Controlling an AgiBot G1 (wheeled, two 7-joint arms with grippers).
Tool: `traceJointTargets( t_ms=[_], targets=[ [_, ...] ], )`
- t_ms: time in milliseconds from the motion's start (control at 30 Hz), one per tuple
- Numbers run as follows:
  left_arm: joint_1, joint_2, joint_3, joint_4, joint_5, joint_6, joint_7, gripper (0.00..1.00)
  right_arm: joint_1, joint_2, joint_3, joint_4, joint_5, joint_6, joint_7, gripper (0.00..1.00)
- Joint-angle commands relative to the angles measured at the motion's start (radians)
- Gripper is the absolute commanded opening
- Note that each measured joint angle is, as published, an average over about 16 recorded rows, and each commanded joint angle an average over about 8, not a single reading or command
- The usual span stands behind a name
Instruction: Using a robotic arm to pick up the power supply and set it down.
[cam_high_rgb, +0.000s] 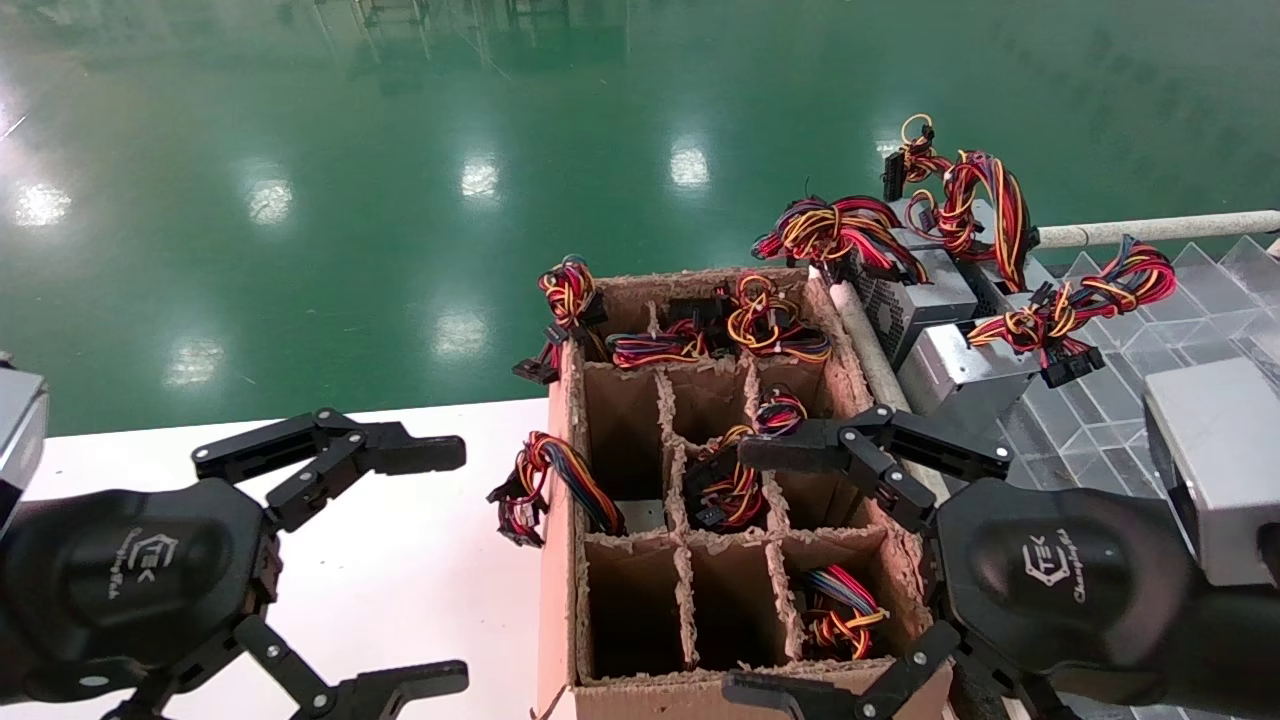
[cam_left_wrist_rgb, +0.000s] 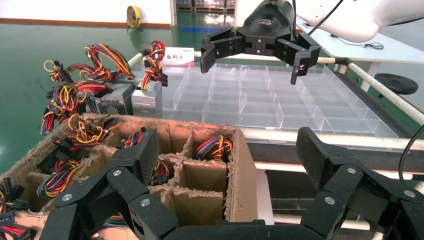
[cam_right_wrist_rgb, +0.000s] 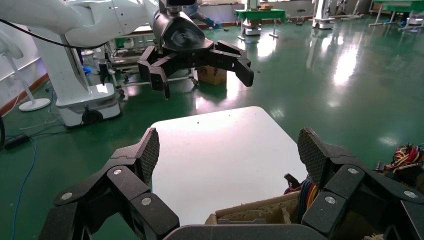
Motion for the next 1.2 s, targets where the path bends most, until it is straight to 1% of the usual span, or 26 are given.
traceJointTargets(
  t_ms=[33,1200],
  targets=[
    [0.000,0.000,0.000,0.000,0.000,0.000,0.000,1.00,0.001,0.000,0.000,-0.001,-0.001,0.000,0.000,1.00],
    [0.000,0.000,0.000,0.000,0.000,0.000,0.000,1.00,0.005,-0.001,-0.002,-0.003,-0.006,0.002,-0.002,1.00]
  ],
)
